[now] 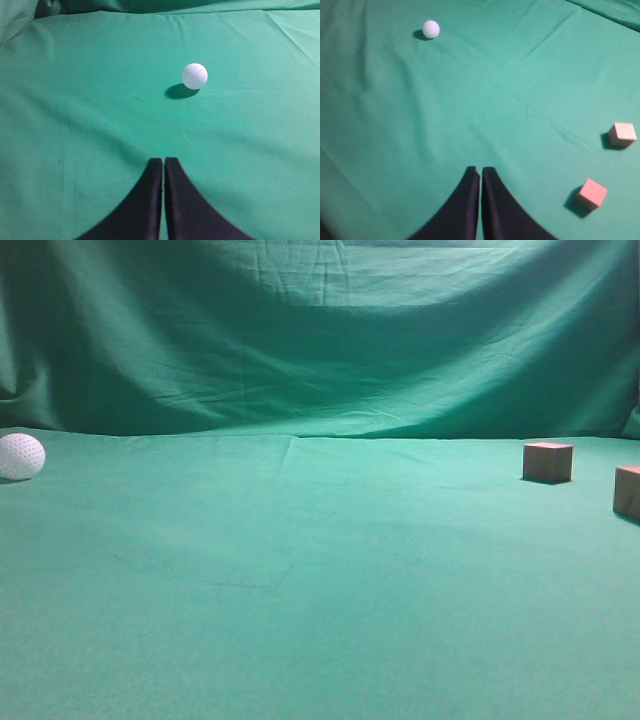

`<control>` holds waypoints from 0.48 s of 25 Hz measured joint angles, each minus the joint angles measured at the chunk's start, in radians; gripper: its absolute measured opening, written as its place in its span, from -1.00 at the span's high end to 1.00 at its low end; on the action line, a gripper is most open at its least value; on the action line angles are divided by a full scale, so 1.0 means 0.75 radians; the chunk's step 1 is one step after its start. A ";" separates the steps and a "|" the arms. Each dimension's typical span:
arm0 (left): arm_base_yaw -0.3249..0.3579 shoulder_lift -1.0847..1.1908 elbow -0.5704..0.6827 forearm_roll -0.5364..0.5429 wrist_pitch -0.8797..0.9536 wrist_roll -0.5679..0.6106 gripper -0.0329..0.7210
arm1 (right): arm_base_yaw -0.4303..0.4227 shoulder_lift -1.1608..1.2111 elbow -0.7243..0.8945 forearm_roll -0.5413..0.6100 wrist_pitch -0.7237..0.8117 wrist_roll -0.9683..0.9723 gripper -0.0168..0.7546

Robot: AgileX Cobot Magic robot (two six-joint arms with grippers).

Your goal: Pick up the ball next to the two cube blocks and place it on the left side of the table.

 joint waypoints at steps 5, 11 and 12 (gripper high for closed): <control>0.000 0.000 0.000 0.000 0.000 0.000 0.91 | -0.007 -0.288 0.253 -0.093 -0.114 0.045 0.96; 0.000 0.000 0.000 0.000 0.000 0.000 0.91 | -0.269 -0.573 0.589 -0.147 -0.410 0.050 0.96; 0.000 0.000 0.000 0.000 0.000 0.000 0.91 | -0.328 -0.617 0.645 -0.150 -0.444 0.050 0.96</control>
